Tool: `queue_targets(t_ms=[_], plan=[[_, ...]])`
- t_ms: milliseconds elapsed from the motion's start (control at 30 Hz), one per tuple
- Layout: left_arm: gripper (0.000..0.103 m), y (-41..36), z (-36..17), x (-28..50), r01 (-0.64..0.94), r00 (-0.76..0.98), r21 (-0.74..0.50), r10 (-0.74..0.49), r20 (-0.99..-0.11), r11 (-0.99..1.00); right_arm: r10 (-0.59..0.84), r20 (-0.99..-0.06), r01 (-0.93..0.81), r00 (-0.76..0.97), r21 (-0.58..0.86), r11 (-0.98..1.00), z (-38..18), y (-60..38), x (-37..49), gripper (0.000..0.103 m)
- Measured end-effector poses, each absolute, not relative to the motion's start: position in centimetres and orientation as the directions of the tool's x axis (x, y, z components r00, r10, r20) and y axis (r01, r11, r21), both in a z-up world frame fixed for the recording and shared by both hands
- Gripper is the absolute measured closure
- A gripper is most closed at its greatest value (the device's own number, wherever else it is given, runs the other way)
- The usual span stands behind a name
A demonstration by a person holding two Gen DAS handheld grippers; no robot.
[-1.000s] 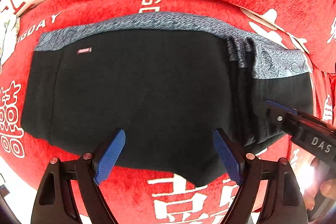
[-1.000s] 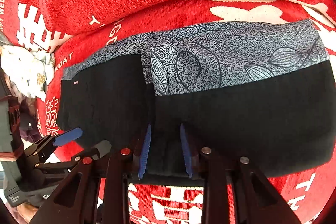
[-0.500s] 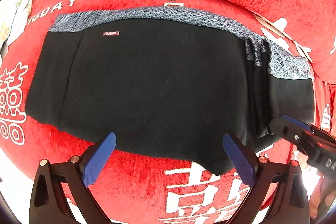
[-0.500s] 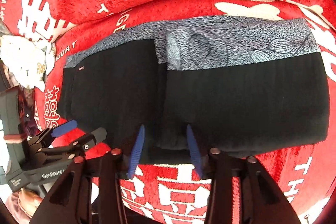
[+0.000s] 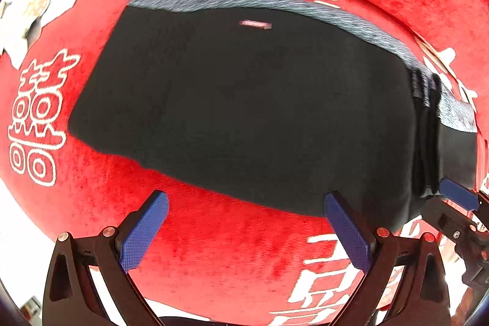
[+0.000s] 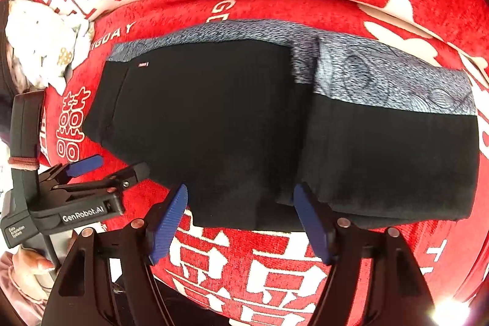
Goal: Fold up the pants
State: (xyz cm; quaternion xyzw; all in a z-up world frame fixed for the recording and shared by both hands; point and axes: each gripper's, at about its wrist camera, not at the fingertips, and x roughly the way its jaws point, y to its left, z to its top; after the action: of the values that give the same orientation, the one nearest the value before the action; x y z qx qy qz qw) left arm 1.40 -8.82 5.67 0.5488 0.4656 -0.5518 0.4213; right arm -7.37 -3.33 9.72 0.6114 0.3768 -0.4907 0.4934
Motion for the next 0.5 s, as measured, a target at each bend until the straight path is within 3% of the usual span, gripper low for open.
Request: queue_targets(t_ms=[167, 500], plan=[[0.001, -9.0, 4.9, 4.4, 0.981, -0.084, -0.1, 0.101, -0.991, -0.164, 0.002, -0.972, 0.947, 0.236, 0.23, -0.224, 9.0, -3.6, -6.7, 0.027], [0.001, -10.1, 5.3, 11.5, 0.983, -0.169, -0.174, 0.089, -0.982, -0.051, 0.041, -0.976, 0.956, 0.215, 0.202, -0.213, 7.7, -3.7, -5.4, 0.025]])
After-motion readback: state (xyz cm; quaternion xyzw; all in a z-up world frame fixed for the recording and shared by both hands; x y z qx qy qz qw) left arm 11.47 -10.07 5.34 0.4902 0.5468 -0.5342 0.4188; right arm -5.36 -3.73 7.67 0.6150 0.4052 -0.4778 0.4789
